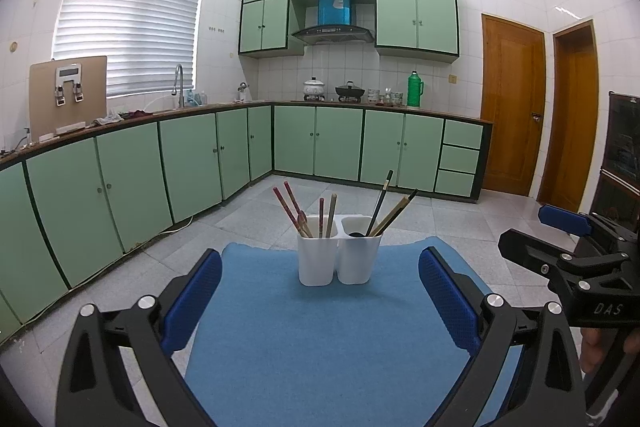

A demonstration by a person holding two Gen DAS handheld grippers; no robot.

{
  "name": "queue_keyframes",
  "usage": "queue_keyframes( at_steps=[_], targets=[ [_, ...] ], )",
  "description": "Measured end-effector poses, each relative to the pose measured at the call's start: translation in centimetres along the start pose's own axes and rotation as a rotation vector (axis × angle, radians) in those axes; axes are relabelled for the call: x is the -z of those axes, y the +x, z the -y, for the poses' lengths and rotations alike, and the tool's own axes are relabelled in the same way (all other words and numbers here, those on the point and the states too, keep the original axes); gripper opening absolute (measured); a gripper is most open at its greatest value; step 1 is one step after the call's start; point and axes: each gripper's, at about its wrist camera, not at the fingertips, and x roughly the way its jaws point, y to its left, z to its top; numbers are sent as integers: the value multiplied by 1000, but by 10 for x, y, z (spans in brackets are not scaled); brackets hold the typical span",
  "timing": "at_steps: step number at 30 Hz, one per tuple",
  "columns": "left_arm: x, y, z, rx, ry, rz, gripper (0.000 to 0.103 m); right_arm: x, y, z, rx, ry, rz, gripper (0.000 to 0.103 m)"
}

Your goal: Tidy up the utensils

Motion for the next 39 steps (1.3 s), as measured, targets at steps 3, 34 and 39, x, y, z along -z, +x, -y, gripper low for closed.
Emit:
queue_keyframes(
  at_steps=[3,34,39],
  targets=[
    [0,0,0,-1,1,3,97,0,0,0,-1,1,0,98],
    [-1,-2,0,0,3,-1,97,-1,1,0,-1,6,-5,98],
    [-1,-2,-1,1,1,-4,97,-1,2,0,-1,6,-6,98]
  ],
)
